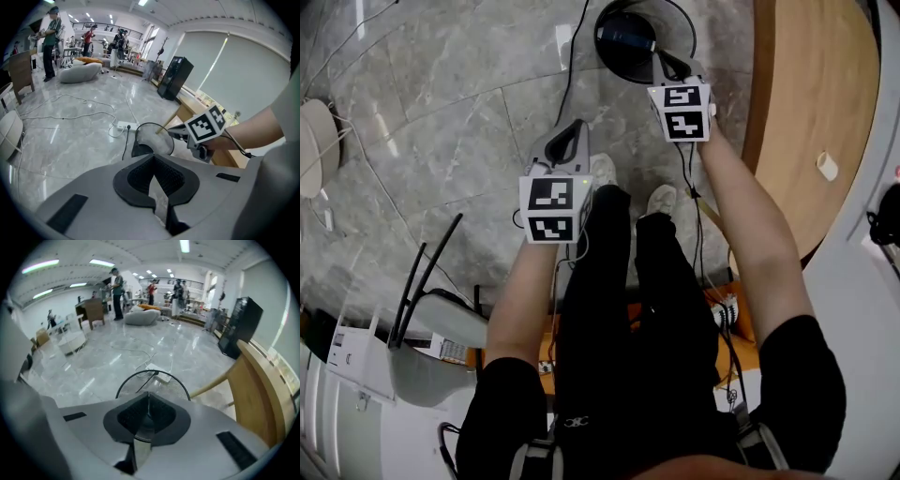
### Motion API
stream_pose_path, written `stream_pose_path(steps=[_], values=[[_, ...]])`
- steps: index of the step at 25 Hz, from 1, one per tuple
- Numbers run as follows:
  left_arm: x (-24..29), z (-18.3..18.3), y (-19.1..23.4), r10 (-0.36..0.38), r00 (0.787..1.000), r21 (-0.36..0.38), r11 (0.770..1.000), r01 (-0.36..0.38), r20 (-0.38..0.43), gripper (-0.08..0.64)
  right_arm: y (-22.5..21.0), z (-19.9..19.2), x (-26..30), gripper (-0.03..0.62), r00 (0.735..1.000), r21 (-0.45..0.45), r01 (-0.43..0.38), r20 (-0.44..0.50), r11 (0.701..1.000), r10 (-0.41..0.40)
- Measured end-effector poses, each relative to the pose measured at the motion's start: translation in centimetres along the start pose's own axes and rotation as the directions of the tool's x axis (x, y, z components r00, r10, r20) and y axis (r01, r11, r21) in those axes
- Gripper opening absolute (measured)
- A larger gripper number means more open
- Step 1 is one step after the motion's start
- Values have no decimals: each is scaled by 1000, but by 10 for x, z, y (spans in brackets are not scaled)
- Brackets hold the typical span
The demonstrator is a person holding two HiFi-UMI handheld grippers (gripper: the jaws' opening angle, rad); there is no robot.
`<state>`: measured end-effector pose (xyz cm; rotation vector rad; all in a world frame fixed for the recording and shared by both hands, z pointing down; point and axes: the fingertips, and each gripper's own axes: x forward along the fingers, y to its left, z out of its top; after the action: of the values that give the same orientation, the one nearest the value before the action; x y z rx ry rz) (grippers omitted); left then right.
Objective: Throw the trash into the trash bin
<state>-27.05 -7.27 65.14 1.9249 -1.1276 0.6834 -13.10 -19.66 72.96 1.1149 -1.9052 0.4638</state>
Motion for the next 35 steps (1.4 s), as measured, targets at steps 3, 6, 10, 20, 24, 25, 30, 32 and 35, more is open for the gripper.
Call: stream_pose_path(steps=[3,6,10,20,24,25,30,32,35], values=[[4,12,-10,7,1000,9,1000,-7,13,12,-12,4,-40,14,995,201,37,82,979,-54],[5,30,-31,-3,999,20,1000,2,39,12,-24,6,-91,12,983,352,49,150,935,-108],[3,58,-71,-38,997,54,998,34,75,12,-45,7,-160,12,958,453,60,225,889,-179],[-12,85,-231,-182,979,204,966,159,97,12,-131,-13,-336,12,845,562,78,401,824,-354],[-3,74,-299,-225,972,218,954,204,74,12,-167,-42,-390,12,821,539,90,436,838,-368],[0,69,-316,-235,970,222,951,217,61,12,-176,-54,-400,12,827,545,83,430,834,-363],[22,49,-405,-284,959,272,923,271,7,12,-225,-122,-446,11,840,533,136,385,835,-383],[32,46,-434,-299,954,295,911,289,-11,12,-242,-150,-456,12,846,509,182,356,841,-398],[46,45,-471,-311,950,322,897,302,-25,12,-265,-190,-463,12,870,457,244,288,855,-402]])
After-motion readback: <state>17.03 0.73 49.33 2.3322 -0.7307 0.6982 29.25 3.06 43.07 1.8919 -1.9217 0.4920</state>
